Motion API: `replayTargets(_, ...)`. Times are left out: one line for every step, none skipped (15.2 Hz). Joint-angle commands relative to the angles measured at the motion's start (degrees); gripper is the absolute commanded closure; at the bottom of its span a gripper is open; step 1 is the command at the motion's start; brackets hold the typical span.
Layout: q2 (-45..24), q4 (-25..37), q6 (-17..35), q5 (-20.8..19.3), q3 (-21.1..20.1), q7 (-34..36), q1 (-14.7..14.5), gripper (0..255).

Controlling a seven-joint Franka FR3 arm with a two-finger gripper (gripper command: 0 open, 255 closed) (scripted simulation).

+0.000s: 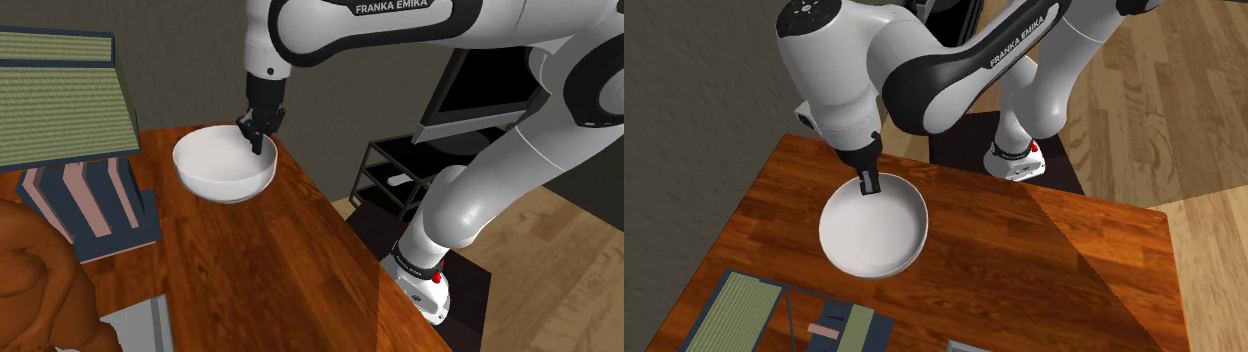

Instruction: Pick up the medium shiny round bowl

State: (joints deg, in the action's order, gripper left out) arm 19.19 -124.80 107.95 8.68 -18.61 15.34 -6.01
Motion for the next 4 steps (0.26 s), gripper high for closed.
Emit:
replayTargets(0.1,1.5,-1.5,-0.1,0.1,0.1,0.0,255)
replayTargets(0.1,2.2,-2.3,-0.1,0.2,0.1,0.1,255)
replayTargets(0.2,2.3,-2.4,-0.1,0.2,0.1,0.1,255)
replayTargets(0.1,2.3,-2.4,-0.1,0.2,0.1,0.1,255)
